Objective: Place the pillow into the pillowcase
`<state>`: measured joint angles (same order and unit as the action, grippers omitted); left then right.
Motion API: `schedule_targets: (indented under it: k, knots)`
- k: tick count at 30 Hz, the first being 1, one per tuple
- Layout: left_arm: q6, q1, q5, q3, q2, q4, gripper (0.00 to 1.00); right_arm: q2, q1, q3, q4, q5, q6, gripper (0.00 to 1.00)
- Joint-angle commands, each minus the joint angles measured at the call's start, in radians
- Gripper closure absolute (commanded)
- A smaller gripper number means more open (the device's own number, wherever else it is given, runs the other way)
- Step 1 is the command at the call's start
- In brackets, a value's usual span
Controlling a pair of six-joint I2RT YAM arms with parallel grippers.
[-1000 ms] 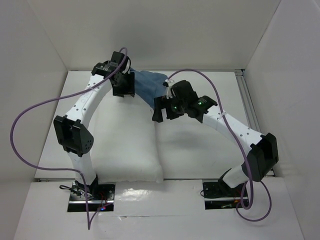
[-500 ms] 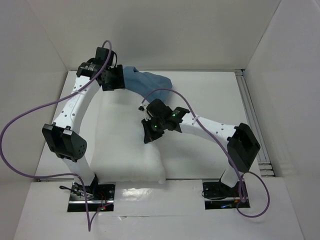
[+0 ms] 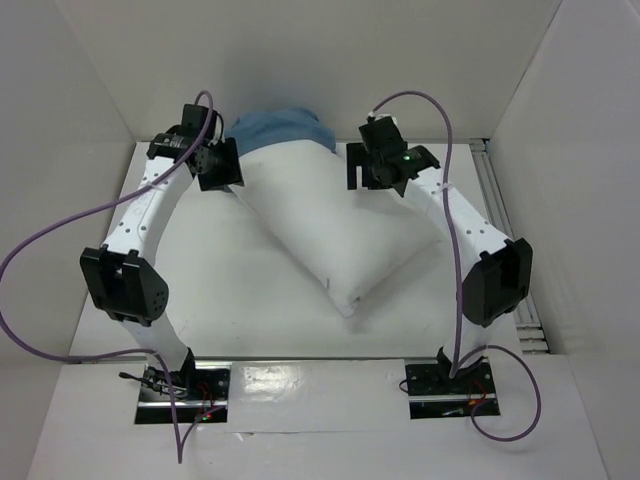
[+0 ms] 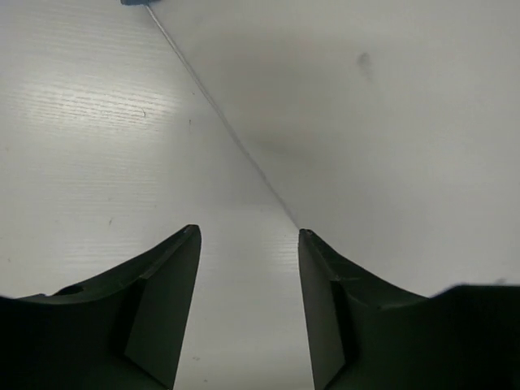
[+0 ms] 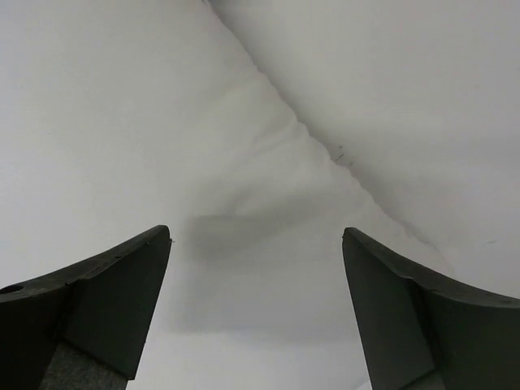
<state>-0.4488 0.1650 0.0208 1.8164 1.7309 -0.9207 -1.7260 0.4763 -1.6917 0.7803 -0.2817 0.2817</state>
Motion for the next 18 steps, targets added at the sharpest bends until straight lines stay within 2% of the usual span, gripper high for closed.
schedule_targets:
  k: [1, 4, 6, 8, 11, 14, 16, 18]
  knots:
    - [-0.001, -0.009, 0.005, -0.051, -0.059, 0.062, 0.38, 0.031, 0.031, -0.057, 0.034, -0.111, -0.022, 0.06]
    - [-0.025, -0.030, 0.028, -0.135, -0.085, 0.109, 0.51, 0.101, 0.082, -0.046, -0.039, -0.065, -0.058, 0.05]
    - [-0.068, -0.042, 0.048, -0.196, -0.100, 0.126, 0.52, 0.124, 0.135, -0.033, -0.079, -0.056, -0.093, 0.03]
    - [-0.120, -0.067, 0.073, -0.232, -0.139, 0.147, 0.51, 0.125, 0.246, -0.023, -0.104, -0.056, -0.116, 0.02]
    - [-0.174, -0.102, 0.088, -0.293, -0.188, 0.178, 0.47, 0.031, 0.384, -0.045, -0.104, -0.115, -0.128, 0.01]
    - [-0.183, -0.130, 0.097, -0.338, -0.217, 0.195, 0.47, -0.075, 0.456, -0.045, -0.136, -0.175, -0.098, 0.01]
    - [-0.183, -0.139, 0.087, -0.350, -0.217, 0.207, 0.45, -0.151, 0.456, -0.045, -0.136, -0.212, -0.073, 0.01]
    - [-0.183, -0.139, 0.077, -0.362, -0.217, 0.207, 0.44, -0.196, 0.456, -0.054, -0.125, -0.310, -0.050, 0.13]
